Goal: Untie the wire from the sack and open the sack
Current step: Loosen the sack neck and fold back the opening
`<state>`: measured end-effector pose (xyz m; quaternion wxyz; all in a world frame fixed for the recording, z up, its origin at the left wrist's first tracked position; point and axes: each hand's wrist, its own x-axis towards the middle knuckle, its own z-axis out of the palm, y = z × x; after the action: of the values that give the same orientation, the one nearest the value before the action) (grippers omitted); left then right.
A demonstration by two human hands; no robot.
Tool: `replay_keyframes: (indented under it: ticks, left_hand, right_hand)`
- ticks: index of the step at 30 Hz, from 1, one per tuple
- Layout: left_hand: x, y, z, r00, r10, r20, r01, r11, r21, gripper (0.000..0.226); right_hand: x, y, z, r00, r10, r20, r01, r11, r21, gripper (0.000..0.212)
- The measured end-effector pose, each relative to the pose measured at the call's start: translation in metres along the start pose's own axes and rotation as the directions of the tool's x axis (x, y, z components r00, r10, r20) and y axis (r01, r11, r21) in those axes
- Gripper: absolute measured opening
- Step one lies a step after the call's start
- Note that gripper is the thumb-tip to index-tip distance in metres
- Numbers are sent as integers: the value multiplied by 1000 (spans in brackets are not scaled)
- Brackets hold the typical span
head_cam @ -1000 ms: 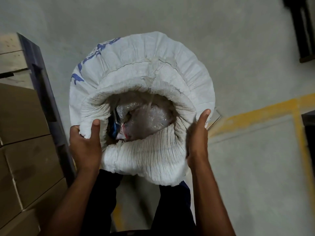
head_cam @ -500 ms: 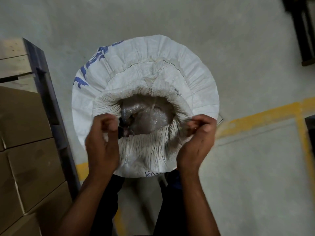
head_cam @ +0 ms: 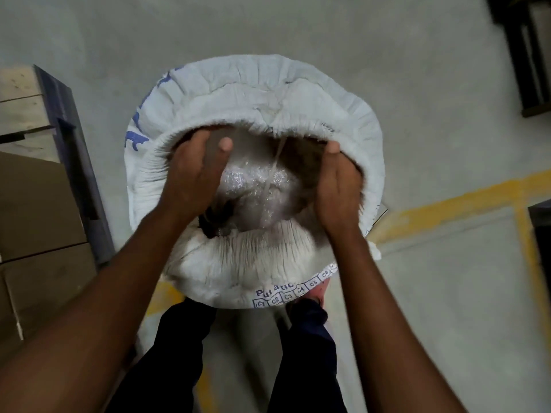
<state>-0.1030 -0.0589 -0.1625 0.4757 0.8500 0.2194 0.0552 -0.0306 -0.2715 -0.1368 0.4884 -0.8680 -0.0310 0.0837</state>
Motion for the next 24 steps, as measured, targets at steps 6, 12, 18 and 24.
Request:
replay_keyframes:
  ticks: [6, 12, 18, 24]
  left_hand:
    - [44, 7, -37, 921, 288, 263, -318, 945, 78, 37]
    - [68, 4, -53, 893, 267, 362, -360, 907, 218, 68]
    - [84, 9, -60, 869, 265, 417, -366, 913, 181, 84]
    - [91, 9, -65, 890, 166, 424, -222, 971, 86, 83]
  right_hand:
    - [69, -2, -53, 928, -69, 367, 111, 989, -93, 46]
    - [98, -7, -65, 826, -58, 561, 211, 954, -212, 57]
    - [106, -14, -65, 753, -82, 653, 269, 944, -191, 61]
    - [110, -9, -66, 868, -229, 440, 256, 967, -2, 57]
